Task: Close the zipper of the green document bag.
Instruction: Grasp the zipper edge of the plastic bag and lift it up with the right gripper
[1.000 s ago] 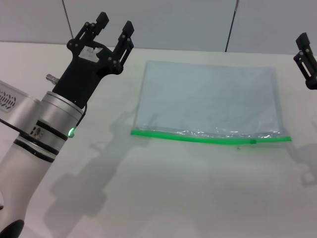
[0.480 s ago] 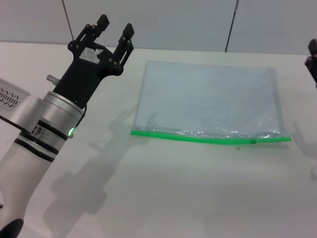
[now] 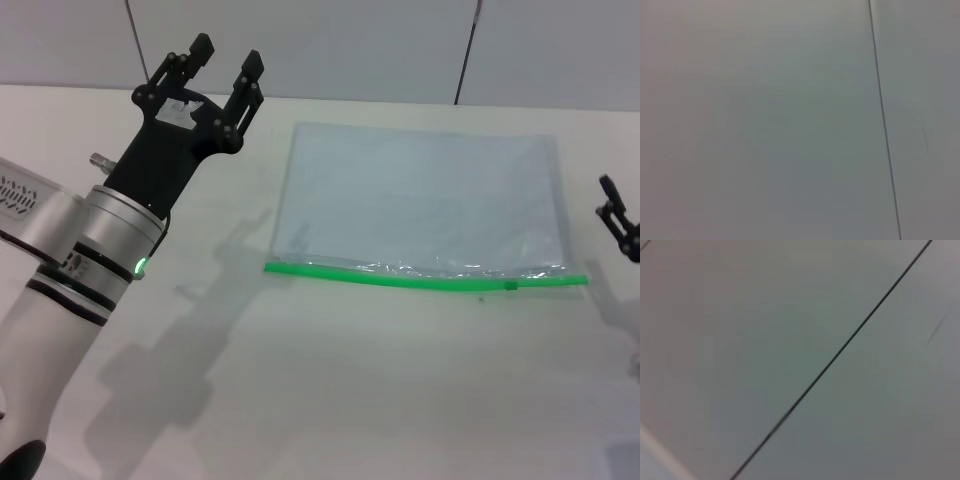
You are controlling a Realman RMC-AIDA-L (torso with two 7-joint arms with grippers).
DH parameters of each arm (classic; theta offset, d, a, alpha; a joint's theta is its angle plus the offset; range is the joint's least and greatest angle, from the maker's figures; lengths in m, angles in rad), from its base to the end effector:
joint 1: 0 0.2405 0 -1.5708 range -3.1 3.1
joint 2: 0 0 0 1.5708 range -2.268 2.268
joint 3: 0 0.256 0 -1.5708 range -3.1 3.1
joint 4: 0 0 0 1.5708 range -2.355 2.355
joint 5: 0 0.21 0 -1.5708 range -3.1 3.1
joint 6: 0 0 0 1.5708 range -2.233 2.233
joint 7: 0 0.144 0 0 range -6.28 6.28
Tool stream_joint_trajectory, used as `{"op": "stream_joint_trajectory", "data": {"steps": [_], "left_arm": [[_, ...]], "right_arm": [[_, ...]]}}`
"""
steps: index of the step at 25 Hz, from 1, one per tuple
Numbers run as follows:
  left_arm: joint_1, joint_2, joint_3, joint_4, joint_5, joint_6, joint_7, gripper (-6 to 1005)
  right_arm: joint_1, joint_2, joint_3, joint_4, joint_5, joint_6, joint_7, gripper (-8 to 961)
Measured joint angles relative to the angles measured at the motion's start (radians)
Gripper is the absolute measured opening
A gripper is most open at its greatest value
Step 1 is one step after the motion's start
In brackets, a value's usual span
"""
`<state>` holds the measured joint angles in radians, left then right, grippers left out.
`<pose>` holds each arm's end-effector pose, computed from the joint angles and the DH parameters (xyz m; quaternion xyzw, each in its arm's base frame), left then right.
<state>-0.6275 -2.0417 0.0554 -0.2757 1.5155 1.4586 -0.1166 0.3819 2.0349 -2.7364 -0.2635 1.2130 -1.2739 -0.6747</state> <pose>-0.2385 0.3455 -0.0304 -0.7267 -0.1197 -0.4336 0.5193 0.3216 0.3046 -0.0242 -0.7386 -0.0671 0.0812 0.6659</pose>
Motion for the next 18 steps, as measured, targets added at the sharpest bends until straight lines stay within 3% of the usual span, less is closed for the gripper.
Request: {"op": "stream_joint_trajectory", "data": {"steps": [18], "left_arm": [[0.008, 0.0, -0.003, 0.013, -0.003, -0.003, 0.0, 564]], "right_arm": [[-0.046, 0.002, -0.002, -0.002, 0.005, 0.194, -0.288, 738]]}}
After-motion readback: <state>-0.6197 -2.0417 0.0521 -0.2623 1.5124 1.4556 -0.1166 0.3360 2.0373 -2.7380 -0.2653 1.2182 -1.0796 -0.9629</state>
